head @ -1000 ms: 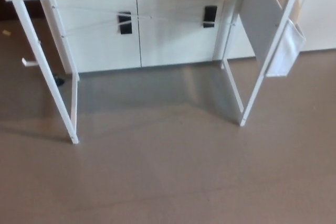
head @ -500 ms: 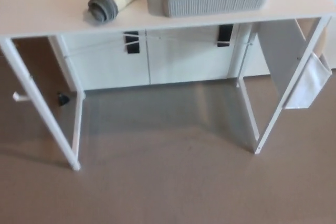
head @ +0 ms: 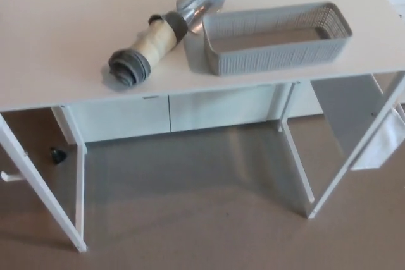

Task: The robot walks towards a desk on which a shovel is kept on the left hand side and a container is kept on the right hand side. The robot picks up the shovel using its left hand and places it in the container.

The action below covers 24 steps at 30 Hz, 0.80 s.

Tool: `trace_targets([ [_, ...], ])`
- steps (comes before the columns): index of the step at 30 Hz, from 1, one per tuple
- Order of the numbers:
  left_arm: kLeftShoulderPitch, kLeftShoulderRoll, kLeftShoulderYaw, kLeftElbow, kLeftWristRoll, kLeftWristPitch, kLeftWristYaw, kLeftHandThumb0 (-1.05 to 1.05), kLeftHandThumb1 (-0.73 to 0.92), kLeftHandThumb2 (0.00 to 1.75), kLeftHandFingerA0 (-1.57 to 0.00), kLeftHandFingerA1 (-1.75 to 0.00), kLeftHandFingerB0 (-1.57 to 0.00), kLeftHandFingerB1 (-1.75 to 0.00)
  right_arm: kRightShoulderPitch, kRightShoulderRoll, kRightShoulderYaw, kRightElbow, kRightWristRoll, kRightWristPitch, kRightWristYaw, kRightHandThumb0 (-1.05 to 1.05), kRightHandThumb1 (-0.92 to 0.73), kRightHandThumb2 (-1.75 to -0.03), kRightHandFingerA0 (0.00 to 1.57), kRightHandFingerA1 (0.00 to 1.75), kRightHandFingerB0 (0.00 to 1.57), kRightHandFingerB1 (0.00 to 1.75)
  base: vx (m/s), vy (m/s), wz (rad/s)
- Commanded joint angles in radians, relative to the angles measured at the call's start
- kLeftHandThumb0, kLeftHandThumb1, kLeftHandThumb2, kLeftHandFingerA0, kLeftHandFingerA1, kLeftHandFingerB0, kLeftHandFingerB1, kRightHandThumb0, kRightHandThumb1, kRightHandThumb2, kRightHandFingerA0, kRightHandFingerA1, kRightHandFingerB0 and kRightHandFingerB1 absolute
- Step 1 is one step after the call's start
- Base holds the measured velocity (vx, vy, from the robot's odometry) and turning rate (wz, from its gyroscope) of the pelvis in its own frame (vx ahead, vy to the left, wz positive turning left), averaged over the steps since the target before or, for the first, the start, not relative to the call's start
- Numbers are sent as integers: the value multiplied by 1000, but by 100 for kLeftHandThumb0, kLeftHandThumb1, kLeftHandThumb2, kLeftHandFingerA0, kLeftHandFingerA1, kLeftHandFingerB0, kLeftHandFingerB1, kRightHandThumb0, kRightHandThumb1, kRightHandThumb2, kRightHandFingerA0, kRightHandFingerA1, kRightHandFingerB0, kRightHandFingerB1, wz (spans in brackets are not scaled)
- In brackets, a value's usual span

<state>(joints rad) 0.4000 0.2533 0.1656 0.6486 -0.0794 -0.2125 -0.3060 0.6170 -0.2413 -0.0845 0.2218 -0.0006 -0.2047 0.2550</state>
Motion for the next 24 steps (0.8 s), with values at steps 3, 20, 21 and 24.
trace_targets([
  [3, 6, 5, -7, -5, 17, -31, 18, -43, 51, 77, -48, -52, -36, -45, 6, -16, -1, -9, -22, 14, -14, -27, -54, -54, 80, 59, 46, 49, 187, -153, 4],
  [20, 73, -90, 43, -193, -125, 99, -29, -29, 64, 59, -46, -41, -39, -33, 0, -17, 8, -19, -18, 27, -11, -28, -54, -54, 79, 59, 45, 49, 183, 19, -2],
  [21, 82, -103, 47, -223, -130, 114, -21, -29, 63, 59, -44, -41, -38, -34, 0, -19, 8, -25, -17, 30, -10, -28, -54, -54, 79, 59, 45, 48, 312, 179, 8],
  [24, 126, -137, 47, -341, -140, 156, 0, -35, 60, 73, -33, -46, -33, -41, -10, -23, 12, -12, -29, 24, -16, -30, -55, -54, 77, 57, 45, 48, 214, 184, 5],
])
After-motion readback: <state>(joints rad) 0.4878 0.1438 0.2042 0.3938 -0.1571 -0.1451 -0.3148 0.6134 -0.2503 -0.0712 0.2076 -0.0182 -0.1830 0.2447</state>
